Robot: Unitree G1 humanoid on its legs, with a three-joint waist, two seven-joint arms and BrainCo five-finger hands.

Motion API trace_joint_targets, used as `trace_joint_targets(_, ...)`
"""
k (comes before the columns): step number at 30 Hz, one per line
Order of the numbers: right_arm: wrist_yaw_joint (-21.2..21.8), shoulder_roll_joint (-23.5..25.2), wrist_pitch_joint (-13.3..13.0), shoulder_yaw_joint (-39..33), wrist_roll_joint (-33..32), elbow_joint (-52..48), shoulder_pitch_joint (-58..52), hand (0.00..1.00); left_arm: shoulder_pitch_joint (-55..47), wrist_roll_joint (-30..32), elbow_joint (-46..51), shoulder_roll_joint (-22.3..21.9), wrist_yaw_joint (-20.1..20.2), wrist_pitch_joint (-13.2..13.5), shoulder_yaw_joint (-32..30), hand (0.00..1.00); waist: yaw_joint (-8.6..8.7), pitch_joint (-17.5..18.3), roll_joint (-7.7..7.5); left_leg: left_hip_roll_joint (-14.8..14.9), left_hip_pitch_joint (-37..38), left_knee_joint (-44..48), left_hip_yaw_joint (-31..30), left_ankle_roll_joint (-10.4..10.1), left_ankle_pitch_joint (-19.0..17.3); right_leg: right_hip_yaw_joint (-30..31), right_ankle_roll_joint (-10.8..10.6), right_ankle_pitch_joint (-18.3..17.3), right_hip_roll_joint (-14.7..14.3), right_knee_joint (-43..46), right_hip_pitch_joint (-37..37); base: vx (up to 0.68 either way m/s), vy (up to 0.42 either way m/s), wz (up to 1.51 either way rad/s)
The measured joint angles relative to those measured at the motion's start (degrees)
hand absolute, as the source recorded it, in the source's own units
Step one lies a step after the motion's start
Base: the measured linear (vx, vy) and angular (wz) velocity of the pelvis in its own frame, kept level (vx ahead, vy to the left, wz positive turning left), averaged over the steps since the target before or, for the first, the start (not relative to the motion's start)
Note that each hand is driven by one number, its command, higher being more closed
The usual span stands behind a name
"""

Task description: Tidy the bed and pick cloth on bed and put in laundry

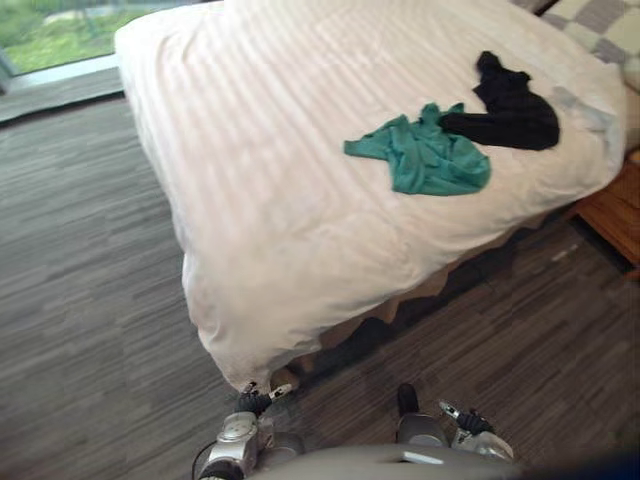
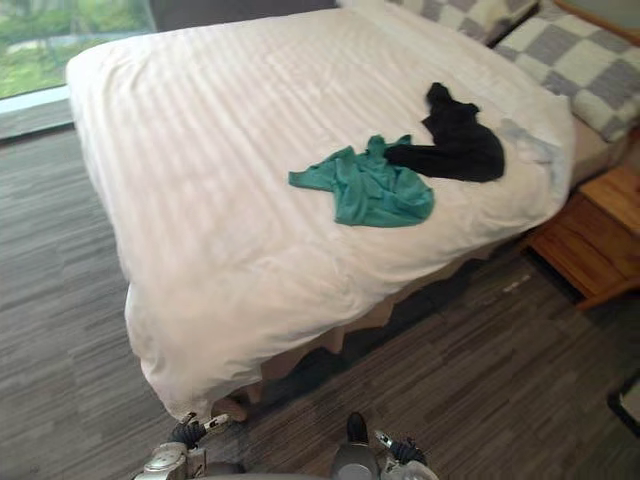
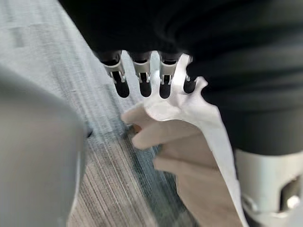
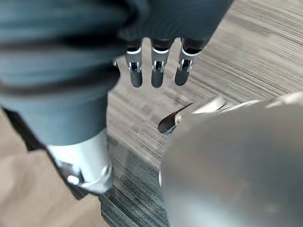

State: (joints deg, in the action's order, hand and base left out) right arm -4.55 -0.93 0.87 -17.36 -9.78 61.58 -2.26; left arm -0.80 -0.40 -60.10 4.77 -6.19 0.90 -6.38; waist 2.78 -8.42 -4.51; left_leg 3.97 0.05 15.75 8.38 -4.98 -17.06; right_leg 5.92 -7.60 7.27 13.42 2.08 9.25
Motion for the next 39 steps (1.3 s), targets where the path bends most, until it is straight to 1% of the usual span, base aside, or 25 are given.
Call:
trace_joint_targets(1,-0.03,-0.14,-0.08,0.68,0.04,-0.26,0.11,0.0,0.46,0.04,-0.28,-0.07,0.0,0.01,0.26,0.0,-0.01,-0.18,0.27,0.06,0.01,-0.19,1.18,0.97,0.04,-1.33,1.71,2.95,-0.51,-0.66,0.89,-0.19,0.084,-1.2)
trace_joint_targets(2,-0.17,-1.12,-0.11,1.79,0.31,-1.31,0.76,0.0,1.19,0.02,-1.94,-0.84,0.06,-0.02,0.68,0.0,-0.72,-0.94,2.1,1.23,0.2,-2.1,4.4,2.9,1.56,-4.21,4.72,8.82,-1.9,-4.5,1.35,-0.15,0.042,-1.06)
trace_joint_targets(3,-0.18,-1.31,0.01,1.79,0.6,-1.99,1.69,0.0,1.23,0.02,-2.01,-1.01,0.07,-0.03,0.61,0.0,-0.32,-1.76,2.69,1.77,0.92,-3.13,6.23,2.71,2.48,-7.26,5.36,6.25,-2.52,-0.97,1.82,-0.14,0.007,-1.04)
trace_joint_targets(5,-0.29,-1.59,-0.11,2.05,1.09,-2.4,1.85,0.0,0.5,0.03,-2.01,-1.01,0.1,-0.38,0.68,0.0,-0.19,-2.63,3.94,2.41,3.77,-5.58,9.41,2.55,3.85,-13.62,5.8,-5.44,-3.44,12.53,3.38,-0.09,0.003,-0.84)
trace_joint_targets(6,-0.38,-1.69,-0.15,2.19,1.49,-2.06,1.8,0.0,-0.23,-0.14,-1.85,-1.0,0.16,-0.34,0.54,0.0,-0.21,-2.64,4.01,2.39,6.05,-7.04,11.61,2.18,4.53,-16.4,6.79,-8.72,-3.8,15.98,2.58,-0.07,0.013,-0.83)
trace_joint_targets(7,-0.43,-1.58,-0.15,2.33,2.16,-1.95,1.73,0.0,-0.13,-0.13,-1.88,-1.04,0.26,-0.29,0.49,0.0,-0.3,-2.33,3.24,1.67,7.06,-7.71,12.62,1.88,4.77,-16.88,5.36,-7.59,-4.08,14.78,2.03,-0.11,0.035,-0.99)
trace_joint_targets(8,-0.48,-1.26,-0.28,3.26,2.19,-1.64,1.76,0.0,0.11,-0.1,-1.95,-0.95,0.94,-0.37,0.09,0.0,-0.47,-2.18,3.09,1.56,7.28,-8.95,13.47,2.02,4.86,-15.89,4.09,-3.73,-5.51,11.79,2.15,-0.11,0.041,-1.04)
trace_joint_targets(9,-0.6,-1.52,-0.54,4.39,2.26,-1.52,2.14,0.0,0.01,-0.07,-1.97,-1.61,1.42,-0.43,0.01,0.0,-0.68,-1.21,4.83,2.25,6.78,-11.2,13.47,2.71,5.5,-14.15,4.22,-0.12,-7.48,6.87,2.22,-0.1,0.006,-1.12)
trace_joint_targets(10,-0.66,-1.39,-0.47,4.2,2.19,-1.57,2.65,0.0,-0.43,-0.05,-1.9,-2.25,1.51,-0.41,-0.51,0.0,-1.07,-1.01,5.6,3.04,6.58,-12.08,16.41,2.45,6.62,-14.64,5.3,-1.81,-8.0,7.75,2.96,-0.08,-0.083,-0.99)
trace_joint_targets(11,-0.76,-1.27,-0.49,4.48,2.21,-2.33,3.1,0.0,-0.23,-0.03,-1.88,-1.81,1.63,-0.69,-0.23,0.0,-0.26,-0.96,4.4,3.21,6.18,-11.64,17.96,1.52,7.36,-16.31,7.54,-9.91,-7.17,17.23,5.02,0.0,-0.147,-0.8)
trace_joint_targets(12,-0.86,-1.06,-0.47,4.56,2.35,-1.95,2.41,0.0,-0.13,-0.04,-1.84,-1.03,2.02,-0.7,-0.24,0.0,0.18,-1.08,3.47,2.04,7.1,-11.41,19.17,0.95,7.57,-16.85,7.43,-13.54,-6.91,18.09,4.3,0.01,-0.111,-0.8)
trace_joint_targets(13,-0.88,-0.83,-0.46,4.53,2.58,-1.7,2.26,0.0,-0.09,-0.06,-2.07,-0.59,2.1,-0.74,-0.49,0.0,-0.18,-1.14,3.14,1.94,7.24,-11.25,19.42,0.61,7.46,-15.98,8.0,-13.05,-8.13,16.58,4.17,0.01,-0.082,-0.89)
trace_joint_targets(15,-1.12,-0.91,-0.62,4.76,3.43,-1.87,2.31,0.0,-0.19,-0.07,-2.01,-0.95,2.1,-0.72,-0.45,0.0,-0.51,-1.11,3.09,0.98,5.66,-11.36,16.07,2.84,6.57,-11.72,8.29,-8.8,-11.11,10.93,3.51,-0.09,-0.029,-1.2)
trace_joint_targets(16,-1.21,-1.26,-0.38,4.46,3.86,-1.81,3.23,0.0,-0.32,-0.08,-2.0,-1.87,2.12,-0.69,-0.59,0.0,-2.03,-0.75,5.29,0.16,4.87,-13.64,14.91,4.97,7.43,-11.13,8.35,-7.71,-13.02,7.52,2.97,-0.13,-0.003,-1.58)
trace_joint_targets(17,-1.28,-0.53,-0.34,4.13,4.41,-1.98,3.97,0.0,-0.29,-0.16,-1.77,-1.65,2.05,-0.57,-1.48,0.0,-1.83,-0.92,4.26,0.13,5.95,-13.37,18.01,3.95,7.96,-16.71,10.37,-15.46,-9.27,22.08,5.05,-0.04,-0.024,-1.36)
trace_joint_targets(18,-1.28,-0.45,-0.5,4.18,4.42,-1.96,3.34,0.0,-0.27,-0.16,-1.92,-1.44,2.09,-0.91,-1.35,0.0,-0.98,-0.78,3.97,-0.13,6.33,-13.06,18.27,3.95,7.96,-18.49,9.84,-18.65,-7.13,26.37,4.48,0.06,-0.099,-0.72)
trace_joint_targets(19,-1.29,0.13,-0.45,4.14,4.42,-1.64,2.11,0.0,-0.35,-0.14,-1.81,-1.16,2.11,-0.97,-1.46,0.0,-0.4,-0.21,2.2,-0.29,7.09,-11.92,19.34,3.74,7.81,-19.98,7.78,-21.5,-4.78,27.12,2.13,0.1,-0.162,-0.57)
trace_joint_targets(20,-1.21,0.51,-0.43,4.41,4.47,-1.59,1.75,0.0,-0.23,-0.15,-1.83,-0.46,2.1,-0.79,-1.55,0.0,-0.8,0.06,1.44,-0.27,6.77,-10.19,20.56,3.05,7.37,-19.24,7.68,-21.67,-6.1,23.87,1.09,0.07,-0.159,-0.74)
trace_joint_targets(21,-1.23,0.7,-0.46,4.47,4.46,-1.54,1.71,0.0,-0.1,-0.17,-1.82,-0.51,2.11,-0.67,-1.54,0.0,-1.0,-0.01,2.1,0.46,6.78,-9.64,21.04,2.96,7.31,-18.48,8.35,-21.24,-7.57,20.89,-0.32,-0.01,-0.149,-0.89)
trace_joint_targets(22,-1.32,0.19,-0.5,4.44,4.51,-1.58,1.86,0.0,-0.23,-0.15,-1.88,-1.39,2.11,-0.71,-1.52,0.0,-0.61,-0.2,3.65,2.2,6.78,-8.78,21.45,2.93,7.37,-17.55,8.53,-18.47,-10.01,16.25,-2.16,0.01,-0.108,-0.81)
trace_joint_targets(23,-1.36,-0.15,-0.41,4.41,4.7,-1.28,1.76,0.0,-0.22,-0.17,-1.84,-1.64,2.12,-0.67,-1.52,0.0,-0.75,-0.22,4.11,3.4,6.66,-7.18,22.44,2.7,7.68,-16.3,8.85,-16.67,-11.41,12.71,-3.69,-0.01,-0.113,-0.79)
trace_joint_targets(29,-2.02,-0.74,-0.44,4.2,6.2,-0.97,1.33,0.0,-0.25,-1.15,-1.95,-1.58,2.2,-0.71,-4.24,0.0,-1.13,-0.93,4.36,9.13,3.65,7.6,25.56,2.69,7.58,-9.48,9.23,-12.75,-14.57,5.53,-6.95,-0.04,-0.051,-0.59)
trace_joint_targets(31,-2.02,-0.97,-0.5,4.18,6.18,-0.85,1.34,0.0,-0.41,-2.95,-1.96,-2.09,2.29,-0.63,-5.42,0.0,-1.63,-1.45,4.72,8.51,2.78,8.9,20.13,2.81,5.93,-6.62,9.08,-12.43,-15.27,5.58,-6.87,-0.01,0.036,-0.77)
trace_joint_targets(33,-2.02,-2.18,-0.57,3.14,6.14,-0.06,1.33,0.0,-0.85,-3.61,-1.97,-2.17,2.88,-0.64,-5.49,0.0,-1.95,-1.23,5.76,5.56,2.99,7.33,11.04,2.68,5.65,-4.15,8.74,-12.23,-15.59,5.98,-6.3,0.01,0.111,-0.73)
trace_joint_targets(39,-1.47,-2.37,-0.11,-2.44,6.17,0.45,1.06,0.0,-0.86,-5.02,-1.97,-2.01,3.84,-0.69,-8.25,0.0,-0.94,-0.03,7.32,3.09,8.01,-5.91,8.62,2.07,5.6,-3.51,7.85,-8.52,-15.5,2.21,-5.95,0.02,0.165,-0.12)
